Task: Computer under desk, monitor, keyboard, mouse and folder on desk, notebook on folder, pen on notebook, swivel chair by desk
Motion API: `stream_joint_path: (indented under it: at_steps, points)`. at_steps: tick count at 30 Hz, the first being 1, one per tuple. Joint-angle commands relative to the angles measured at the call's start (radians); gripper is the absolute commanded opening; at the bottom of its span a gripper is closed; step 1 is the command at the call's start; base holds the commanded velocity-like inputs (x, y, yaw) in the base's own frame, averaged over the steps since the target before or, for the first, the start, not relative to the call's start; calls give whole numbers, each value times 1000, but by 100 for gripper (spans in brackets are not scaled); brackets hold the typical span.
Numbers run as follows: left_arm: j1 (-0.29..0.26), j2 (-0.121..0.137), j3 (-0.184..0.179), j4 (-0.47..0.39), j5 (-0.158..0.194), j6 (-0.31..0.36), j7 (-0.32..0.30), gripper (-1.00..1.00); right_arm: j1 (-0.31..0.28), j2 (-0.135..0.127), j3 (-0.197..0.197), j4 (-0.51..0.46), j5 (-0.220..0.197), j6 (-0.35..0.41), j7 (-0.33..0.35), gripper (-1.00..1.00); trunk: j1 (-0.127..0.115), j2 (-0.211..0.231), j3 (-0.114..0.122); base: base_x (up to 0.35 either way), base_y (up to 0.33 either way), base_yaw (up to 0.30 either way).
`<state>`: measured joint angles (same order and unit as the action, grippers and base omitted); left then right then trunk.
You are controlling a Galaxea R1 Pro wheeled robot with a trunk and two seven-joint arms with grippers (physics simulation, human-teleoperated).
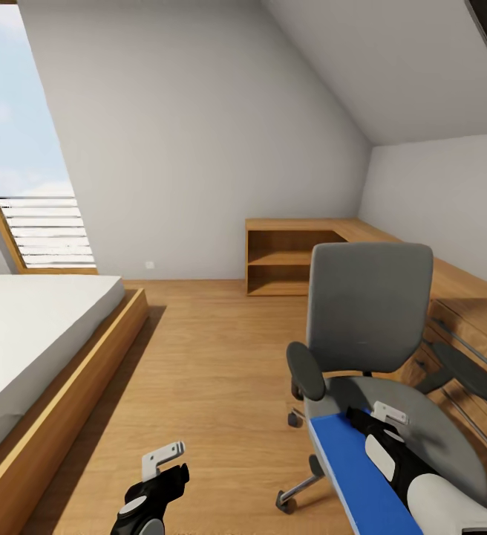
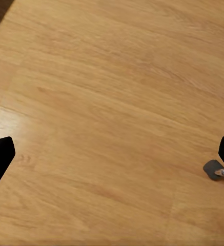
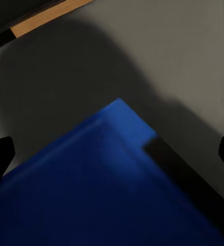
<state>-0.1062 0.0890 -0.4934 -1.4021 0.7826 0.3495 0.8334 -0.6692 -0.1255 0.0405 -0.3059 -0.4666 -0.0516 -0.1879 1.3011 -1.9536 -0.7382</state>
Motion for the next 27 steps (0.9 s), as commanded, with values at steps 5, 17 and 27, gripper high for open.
stream_joint_path:
  at_steps: [5,17,27]
  points:
    - [-1,0,-3,-1,4,3,7,100,0,0,6,13,-17,-5,-3,100,-8,14,5,-15,0,0]
    - [-1,0,-3,-1,4,3,7,100,0,0,6,13,-17,-6,-3,100,-54,98,43,-1,0,0]
    - [-1,0,-4,-1,4,3,7,100,0,0,6,12,-17,-6,-3,100,-92,168,74,0,0,0]
